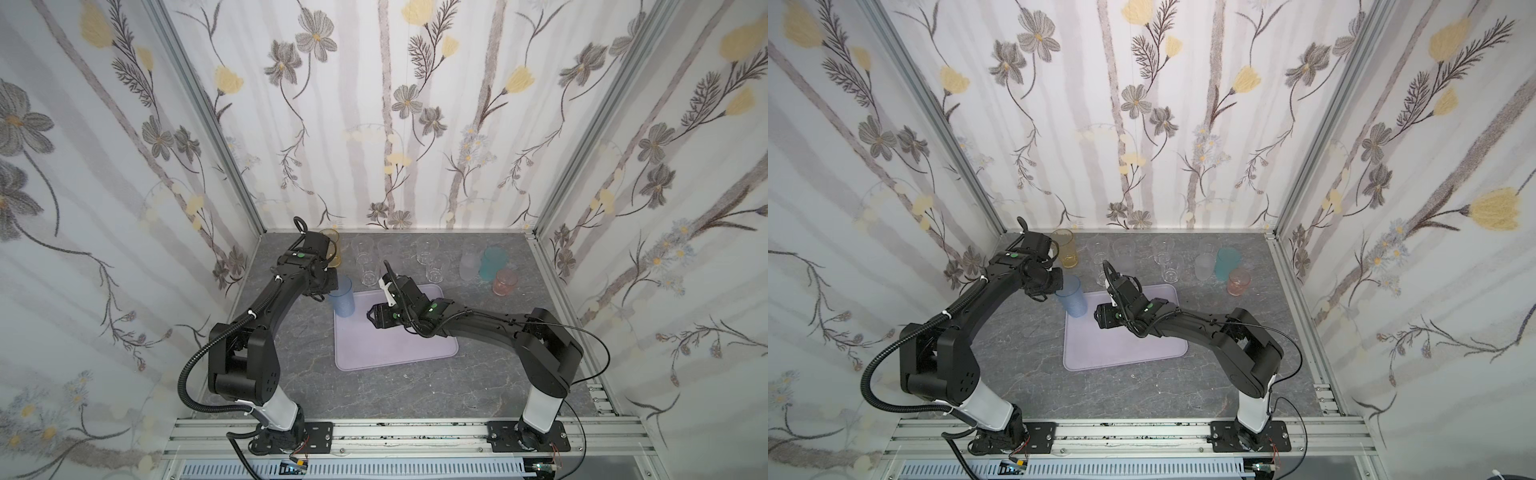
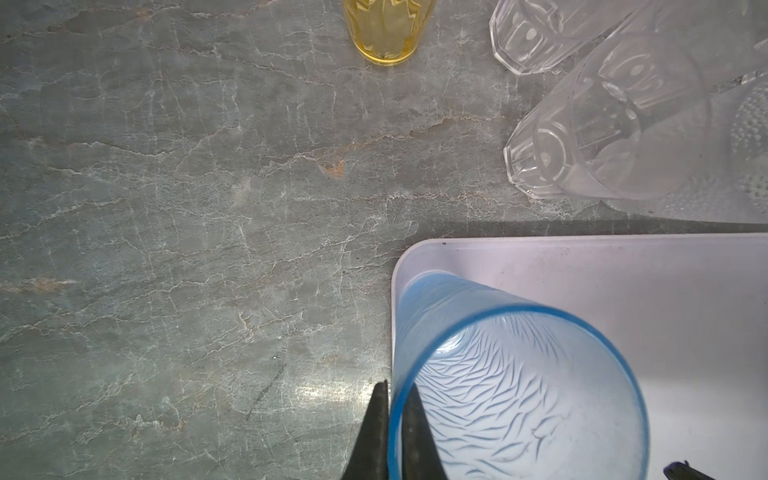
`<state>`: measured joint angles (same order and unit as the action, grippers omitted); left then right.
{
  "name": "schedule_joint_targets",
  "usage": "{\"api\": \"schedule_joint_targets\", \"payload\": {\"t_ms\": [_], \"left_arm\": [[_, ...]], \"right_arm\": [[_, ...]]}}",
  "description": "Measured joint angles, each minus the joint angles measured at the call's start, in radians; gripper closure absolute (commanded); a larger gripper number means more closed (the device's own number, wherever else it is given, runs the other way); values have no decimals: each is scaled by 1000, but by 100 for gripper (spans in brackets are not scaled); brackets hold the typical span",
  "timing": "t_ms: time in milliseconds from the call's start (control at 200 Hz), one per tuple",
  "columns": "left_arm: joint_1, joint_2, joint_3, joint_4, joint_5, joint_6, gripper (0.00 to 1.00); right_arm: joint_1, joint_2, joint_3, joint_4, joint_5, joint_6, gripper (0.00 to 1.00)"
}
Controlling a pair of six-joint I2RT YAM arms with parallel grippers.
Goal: Place the glasses into the tray
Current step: 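Carry the blue glass over the tray and lower it with the left gripper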
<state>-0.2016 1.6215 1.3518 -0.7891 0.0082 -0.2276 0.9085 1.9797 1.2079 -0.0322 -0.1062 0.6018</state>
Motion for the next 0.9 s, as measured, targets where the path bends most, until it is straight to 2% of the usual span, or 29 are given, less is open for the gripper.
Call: {"api": "schedule_joint_targets", "payload": {"t_ms": [370,565,755,904], "left_arm": [[-18,21,34,-1,-19,-1,62],[-17,-21,66,0,-41,-8,44],[-8,-95,124,1,-52,-13,37],[55,-138,108,97,-55,-40,29]], "right_arm": [[0,9,2,-6,-3,8,34],[-1,6,3,-12,-3,7,34],[-24,-71,34,-75,18,-17,34],[-63,-137,85,-159,75,-55,34]]}}
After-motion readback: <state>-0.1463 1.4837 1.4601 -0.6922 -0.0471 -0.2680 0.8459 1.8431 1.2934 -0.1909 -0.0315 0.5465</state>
